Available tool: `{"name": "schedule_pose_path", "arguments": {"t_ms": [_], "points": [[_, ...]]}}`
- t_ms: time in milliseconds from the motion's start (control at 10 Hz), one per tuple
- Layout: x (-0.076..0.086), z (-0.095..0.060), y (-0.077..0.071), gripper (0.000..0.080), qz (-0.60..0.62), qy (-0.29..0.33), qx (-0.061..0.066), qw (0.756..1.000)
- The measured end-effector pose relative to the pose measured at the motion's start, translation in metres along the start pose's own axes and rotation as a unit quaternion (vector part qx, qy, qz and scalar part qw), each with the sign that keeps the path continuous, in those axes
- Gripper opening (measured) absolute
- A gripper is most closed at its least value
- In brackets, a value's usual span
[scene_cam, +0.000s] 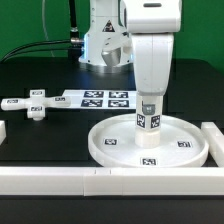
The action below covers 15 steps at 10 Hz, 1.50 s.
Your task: Assemble round table
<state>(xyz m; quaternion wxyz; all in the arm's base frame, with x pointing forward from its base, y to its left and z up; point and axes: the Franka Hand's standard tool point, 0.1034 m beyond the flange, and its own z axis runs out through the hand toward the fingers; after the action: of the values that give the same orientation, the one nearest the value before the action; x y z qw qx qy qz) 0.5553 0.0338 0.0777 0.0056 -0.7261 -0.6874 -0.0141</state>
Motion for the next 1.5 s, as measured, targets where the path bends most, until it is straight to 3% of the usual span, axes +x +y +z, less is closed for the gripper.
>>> {"name": "schedule_pose_path", "arguments": {"t_ms": [200, 400, 800, 1000, 1200, 1500], "points": [[0.004, 0.0004, -0.0009, 0.0649, -0.001, 0.0, 0.001, 1.0], [0.003, 0.0007, -0.0008, 0.0405, 0.001, 0.0, 0.001, 1.0], [0.0023, 0.0013, -0.001, 0.0406, 0.022, 0.0, 0.002, 1.0], [0.0023, 0.0016, -0.0014, 0.0406, 0.109, 0.001, 0.002, 0.994], [0.0023, 0.0036, -0.0044, 0.0407, 0.25, 0.0, 0.004, 0.968], [0.002, 0.0039, -0.0048, 0.0407, 0.357, 0.004, 0.0, 0.934]]}}
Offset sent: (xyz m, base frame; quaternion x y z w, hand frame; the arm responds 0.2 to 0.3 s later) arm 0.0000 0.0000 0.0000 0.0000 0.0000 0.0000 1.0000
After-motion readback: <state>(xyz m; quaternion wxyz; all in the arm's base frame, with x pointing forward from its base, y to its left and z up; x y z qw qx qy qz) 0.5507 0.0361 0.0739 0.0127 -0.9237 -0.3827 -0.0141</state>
